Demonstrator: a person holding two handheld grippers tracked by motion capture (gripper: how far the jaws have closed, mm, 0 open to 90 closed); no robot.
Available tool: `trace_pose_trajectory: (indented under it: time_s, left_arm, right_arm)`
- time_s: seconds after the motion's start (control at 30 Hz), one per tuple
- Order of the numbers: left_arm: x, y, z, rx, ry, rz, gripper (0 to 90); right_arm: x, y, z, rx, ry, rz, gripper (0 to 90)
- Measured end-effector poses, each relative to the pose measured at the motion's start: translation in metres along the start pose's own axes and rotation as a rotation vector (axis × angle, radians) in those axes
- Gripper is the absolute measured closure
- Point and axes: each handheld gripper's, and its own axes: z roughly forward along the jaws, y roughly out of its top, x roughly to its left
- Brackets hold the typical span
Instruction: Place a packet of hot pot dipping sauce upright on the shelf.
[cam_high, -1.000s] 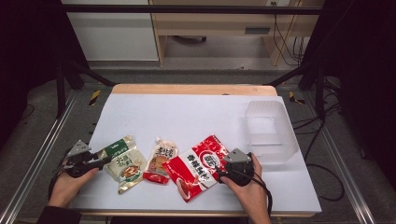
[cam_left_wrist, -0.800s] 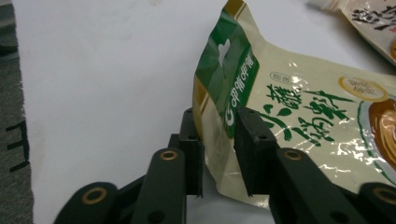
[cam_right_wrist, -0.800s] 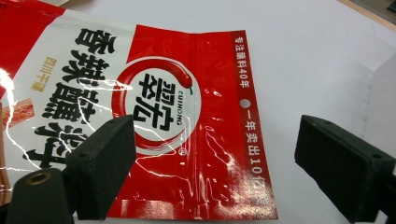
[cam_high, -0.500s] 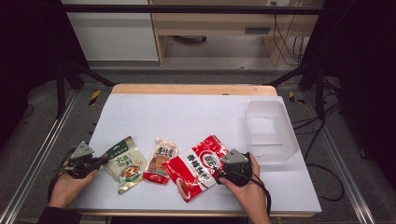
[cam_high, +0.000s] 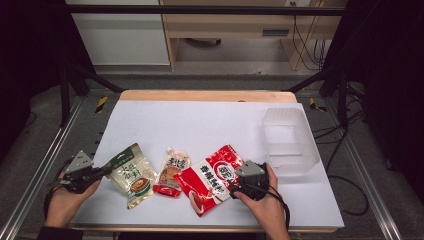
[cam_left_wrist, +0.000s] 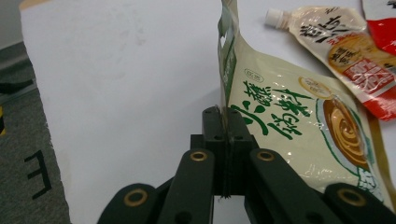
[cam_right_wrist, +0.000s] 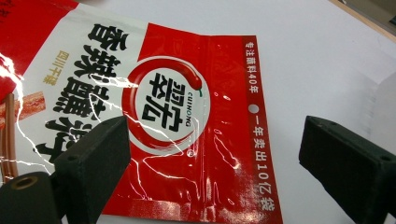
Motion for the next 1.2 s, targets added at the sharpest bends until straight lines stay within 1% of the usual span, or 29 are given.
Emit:
trace_pose_trajectory:
  time_s: [0.13,0.2,0.33,0.43,0.47,0.6,0.67,0.73,0.8,0.87,0.93,1.0,1.03,1.13,1.17,1.2]
  left_arm:
    - [-0.004,0.008,-0.006,-0.004,-0.001,0.022,90.0]
    - [-0.007,0.013,-0.009,-0.005,-0.002,0.038,90.0]
    - [-0.011,0.023,-0.012,0.018,0.001,0.065,90.0]
    - [-0.011,0.031,-0.014,0.043,-0.014,0.087,90.0]
    - [-0.011,0.035,-0.015,0.046,-0.021,0.092,90.0]
    - [-0.015,0.05,-0.021,0.051,-0.061,0.134,90.0]
    - [-0.017,0.059,-0.022,0.064,-0.068,0.164,90.0]
    - [-0.02,0.067,-0.024,0.073,-0.076,0.194,90.0]
    - [-0.024,0.075,-0.028,0.072,-0.082,0.221,90.0]
    - [-0.028,0.081,-0.032,0.063,-0.092,0.235,90.0]
    - [-0.033,0.088,-0.037,0.056,-0.093,0.255,90.0]
    - [-0.036,0.093,-0.041,0.055,-0.093,0.273,90.0]
    - [-0.037,0.095,-0.042,0.055,-0.098,0.278,90.0]
    - [-0.039,0.103,-0.046,0.051,-0.113,0.312,90.0]
    - [-0.039,0.106,-0.048,0.045,-0.116,0.323,90.0]
    - [-0.04,0.109,-0.05,0.041,-0.111,0.336,90.0]
  right_arm:
    - [0.0,0.0,0.0,0.001,-0.003,-0.005,9.6]
    - [-0.002,-0.001,-0.002,0.002,-0.007,0.005,10.1]
    - [-0.004,-0.001,-0.004,-0.011,-0.016,0.017,10.5]
    - [-0.005,0.0,-0.005,-0.016,-0.013,0.019,10.7]
    - [-0.005,0.0,-0.005,-0.019,-0.009,0.013,10.6]
    - [-0.003,0.001,-0.005,-0.021,-0.002,0.006,10.6]
    - [-0.003,0.0,-0.004,-0.016,0.001,0.001,10.6]
    - [-0.004,0.0,-0.003,-0.015,0.008,0.002,11.9]
    - [-0.006,0.0,-0.003,-0.025,0.027,0.017,12.5]
    - [-0.006,0.001,-0.004,-0.04,0.039,0.024,12.6]
    - [-0.005,0.002,-0.004,-0.048,0.055,0.027,12.6]
    - [-0.003,0.002,-0.004,-0.056,0.065,0.021,13.2]
    - [-0.003,0.003,-0.004,-0.062,0.071,0.01,13.7]
    - [-0.003,0.006,-0.006,-0.081,0.09,0.019,14.8]
    - [-0.002,0.01,-0.008,-0.082,0.112,0.01,16.2]
    - [-0.002,0.01,-0.008,-0.082,0.112,0.01,16.2]
